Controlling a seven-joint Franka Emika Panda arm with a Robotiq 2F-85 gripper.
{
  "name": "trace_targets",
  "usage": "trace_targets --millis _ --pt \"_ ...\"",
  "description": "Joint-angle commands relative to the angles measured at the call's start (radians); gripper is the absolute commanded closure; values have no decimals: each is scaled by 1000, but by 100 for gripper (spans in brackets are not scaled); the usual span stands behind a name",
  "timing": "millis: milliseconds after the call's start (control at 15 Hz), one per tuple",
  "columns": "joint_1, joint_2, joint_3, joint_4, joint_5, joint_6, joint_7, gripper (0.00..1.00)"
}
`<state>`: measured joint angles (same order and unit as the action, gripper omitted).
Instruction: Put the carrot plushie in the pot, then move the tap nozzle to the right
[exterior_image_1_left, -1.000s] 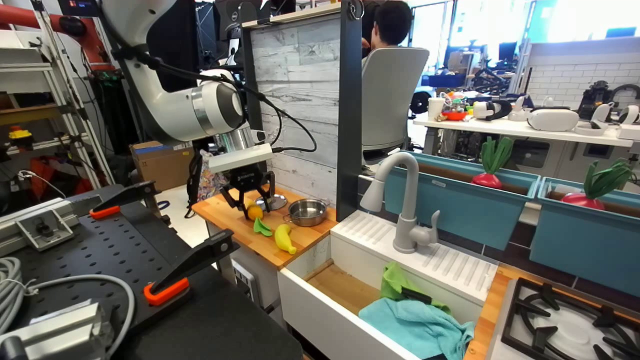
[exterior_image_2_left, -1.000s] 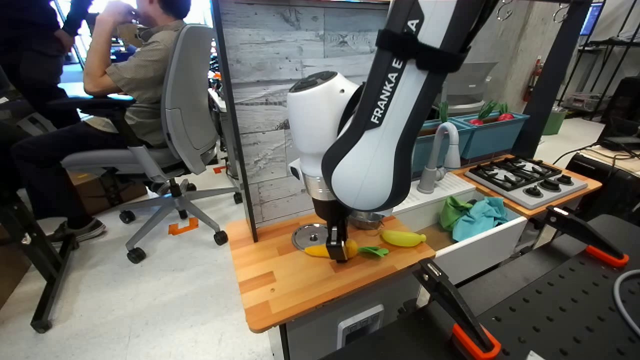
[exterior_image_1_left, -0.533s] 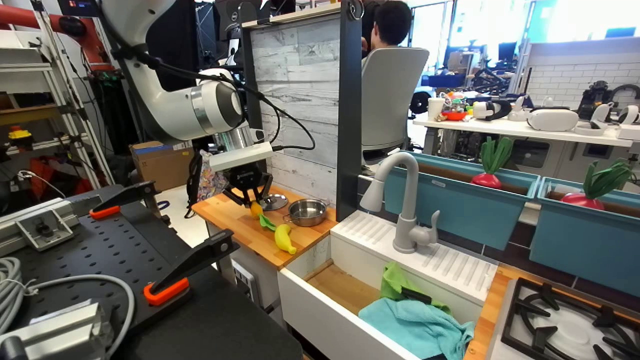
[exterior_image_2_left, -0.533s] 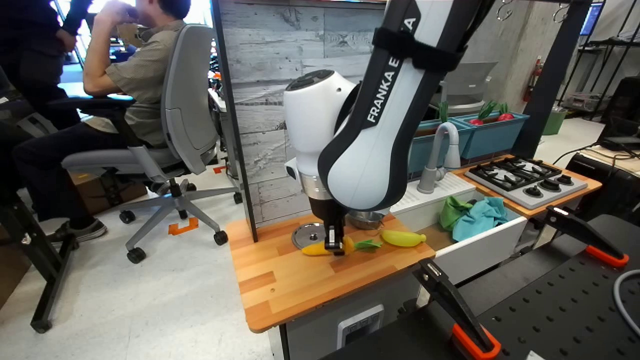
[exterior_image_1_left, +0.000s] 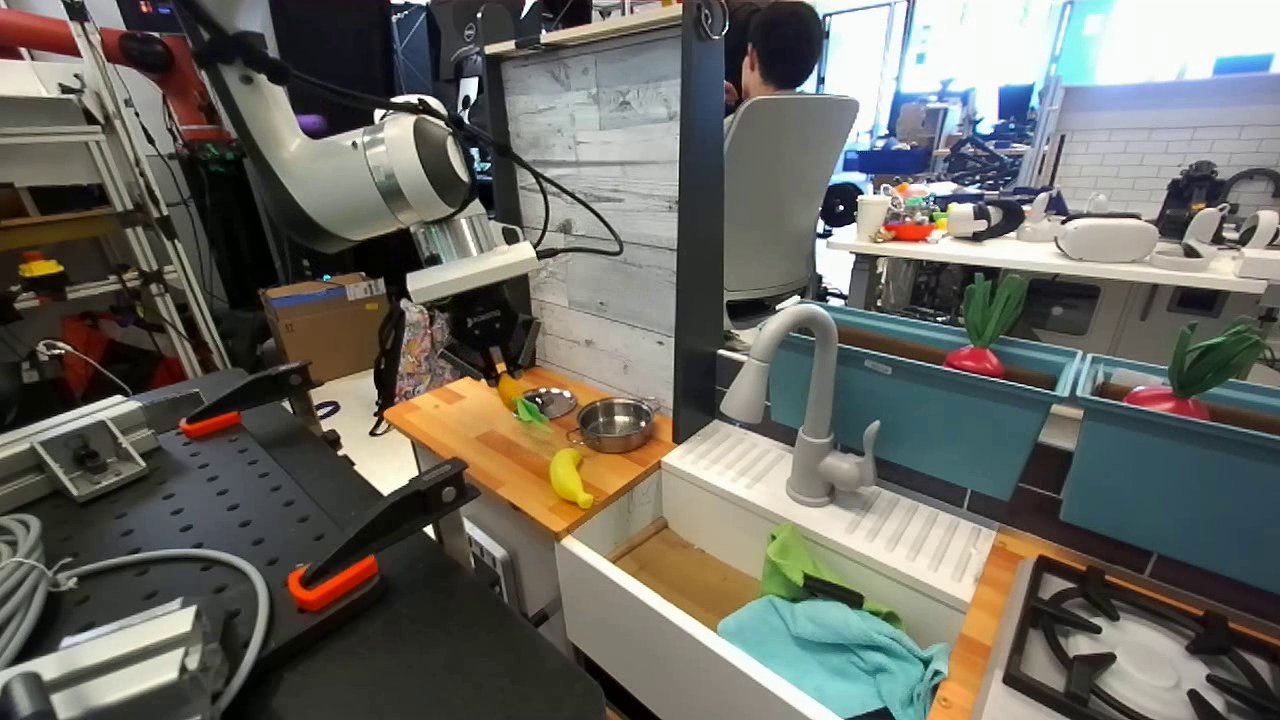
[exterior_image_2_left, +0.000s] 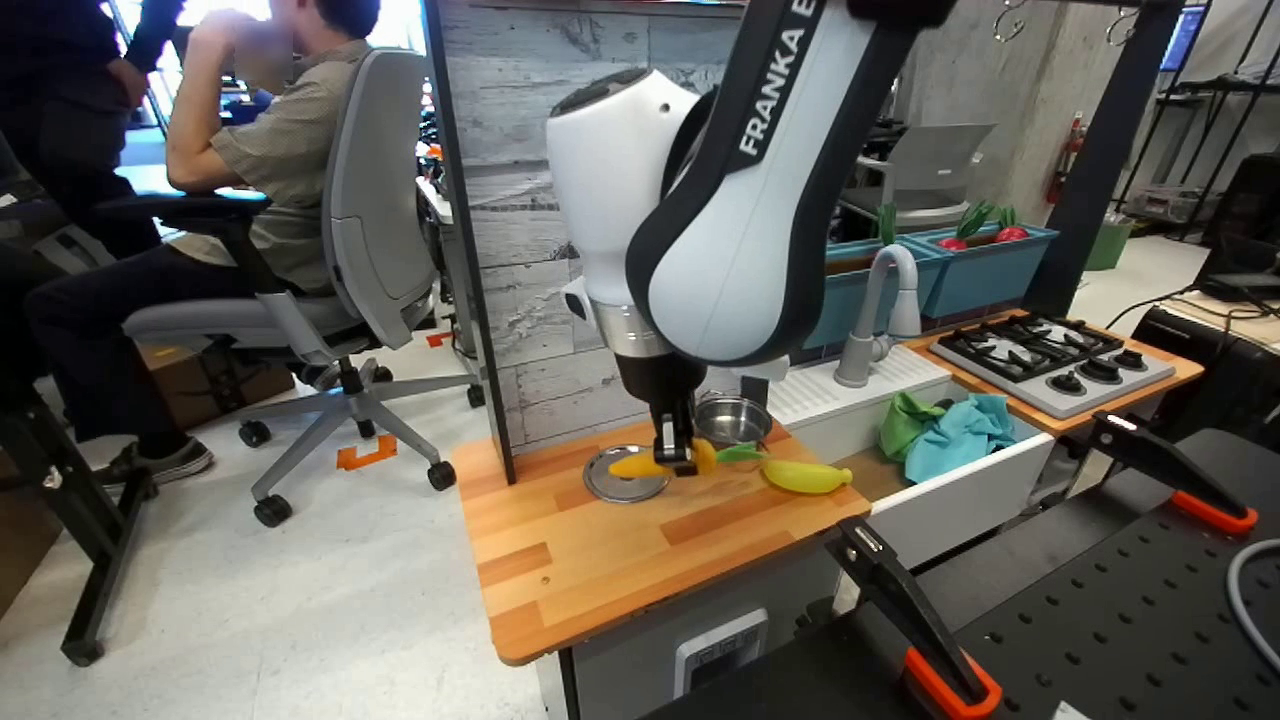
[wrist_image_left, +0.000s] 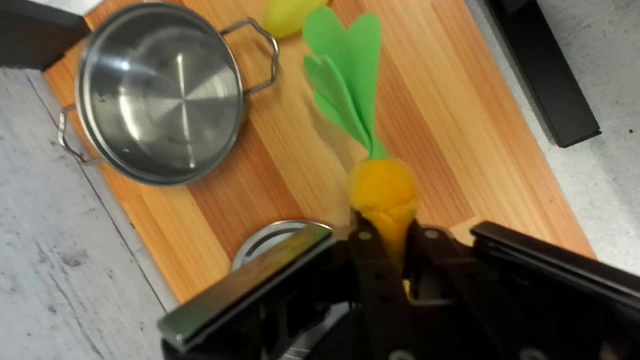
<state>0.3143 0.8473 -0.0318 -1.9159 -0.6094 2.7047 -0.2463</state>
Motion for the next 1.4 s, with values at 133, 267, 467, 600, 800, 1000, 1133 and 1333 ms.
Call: trace_targets --millis 133,267,467,600,800,1000,1133,1333 --pt "-22 -137 -50 -69 -54 -95 12 97" --pt "-50 -136 -53 -39 -42 -119 9 97" --pt "-79 -107 -70 16 -45 -127 24 97" --pt "-91 -82 -81 44 -47 -130 32 97" --pt "-99 -38 -97 83 -49 -131 48 97" --pt "-103 18 -97 133 -43 -147 46 97" --pt "-101 58 -95 167 -39 -162 49 97" --pt "-96 118 -96 223 -34 -176 59 97"
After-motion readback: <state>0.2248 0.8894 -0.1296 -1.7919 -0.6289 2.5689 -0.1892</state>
